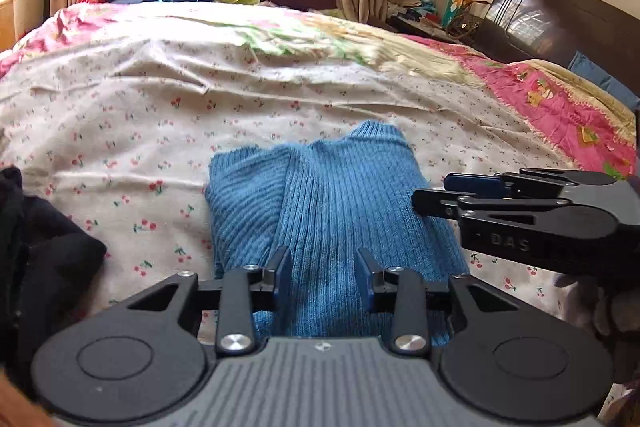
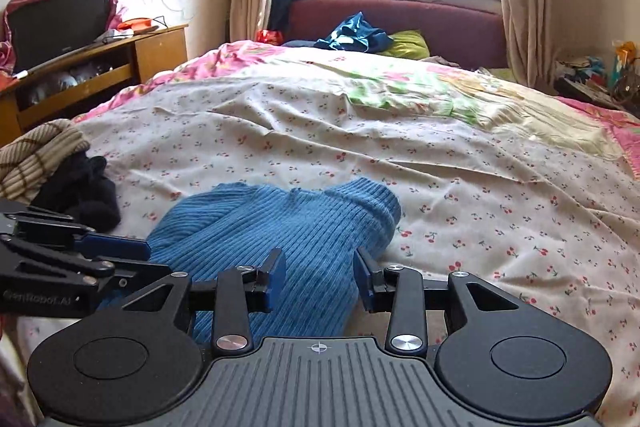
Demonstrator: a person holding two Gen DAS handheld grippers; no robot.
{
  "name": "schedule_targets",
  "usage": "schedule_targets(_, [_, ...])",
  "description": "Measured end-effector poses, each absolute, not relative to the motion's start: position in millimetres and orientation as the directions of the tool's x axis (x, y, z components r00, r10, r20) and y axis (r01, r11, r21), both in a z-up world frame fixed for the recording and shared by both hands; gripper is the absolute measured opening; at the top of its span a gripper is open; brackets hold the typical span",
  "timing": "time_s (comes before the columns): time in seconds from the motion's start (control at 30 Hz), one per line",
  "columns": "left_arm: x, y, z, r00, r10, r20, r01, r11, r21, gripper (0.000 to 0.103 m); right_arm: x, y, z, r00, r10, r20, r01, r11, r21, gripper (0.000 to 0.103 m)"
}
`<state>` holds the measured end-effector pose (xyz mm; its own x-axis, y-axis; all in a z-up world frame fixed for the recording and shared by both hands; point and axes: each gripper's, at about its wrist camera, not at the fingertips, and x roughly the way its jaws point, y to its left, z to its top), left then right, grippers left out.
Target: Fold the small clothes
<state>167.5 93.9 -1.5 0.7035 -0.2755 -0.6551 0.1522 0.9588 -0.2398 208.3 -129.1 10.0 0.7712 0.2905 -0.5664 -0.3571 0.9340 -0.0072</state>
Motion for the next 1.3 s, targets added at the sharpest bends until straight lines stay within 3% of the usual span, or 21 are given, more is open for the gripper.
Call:
schedule_targets(0.17, [162.0, 90.2, -12.5, 0.701, -0.250, -0.668, 0.156, 0.968, -0.198, 0.049, 252.3, -130.3, -29.0, 0.683, 0.273, -0.678, -0.291, 0.952, 0.090, 0.045])
schedule_targets(0.43, [142.9, 87.0, -1.9, 0.722, -0.181, -0.668, 0.080, 0.981, -0.179, 0.049, 206.8, -146.5, 6.4, 0.747, 0.279, -0.604, -0.267, 0.957, 0.111, 0.049])
schedule_targets(0.6, [137.2, 78.8, -5.0, 0.699, -0.143, -0.701, 0.059, 0.988, -0.142, 0.050, 193.4, -138.5, -18.8, 0.682, 0.230, -0.694, -0.260, 0.963, 0.064, 0.050])
schedule_targets(0.83, [127.4, 76.1, -0.8, 0.695, -0.118, -0.709, 0.031, 0.990, -0.135, 0.050, 174.8, -142.1, 5.1, 0.727, 0.233, -0.646, -0.238, 0.968, 0.081, 0.050])
schedule_targets(0.97, [121.7, 73.3, -4.2, 0.680, -0.110, -0.725, 0.022, 0.991, -0.129, 0.050, 170.1, -143.7, -6.5, 0.694, 0.223, -0.685, -0.232, 0.969, 0.080, 0.050])
schedule_targets(1.3, [116.5, 68.0, -5.4, 0.679, -0.085, -0.729, 0.019, 0.995, -0.098, 0.051, 156.4, -145.4, -0.6, 0.711, 0.221, -0.667, -0.227, 0.971, 0.079, 0.050])
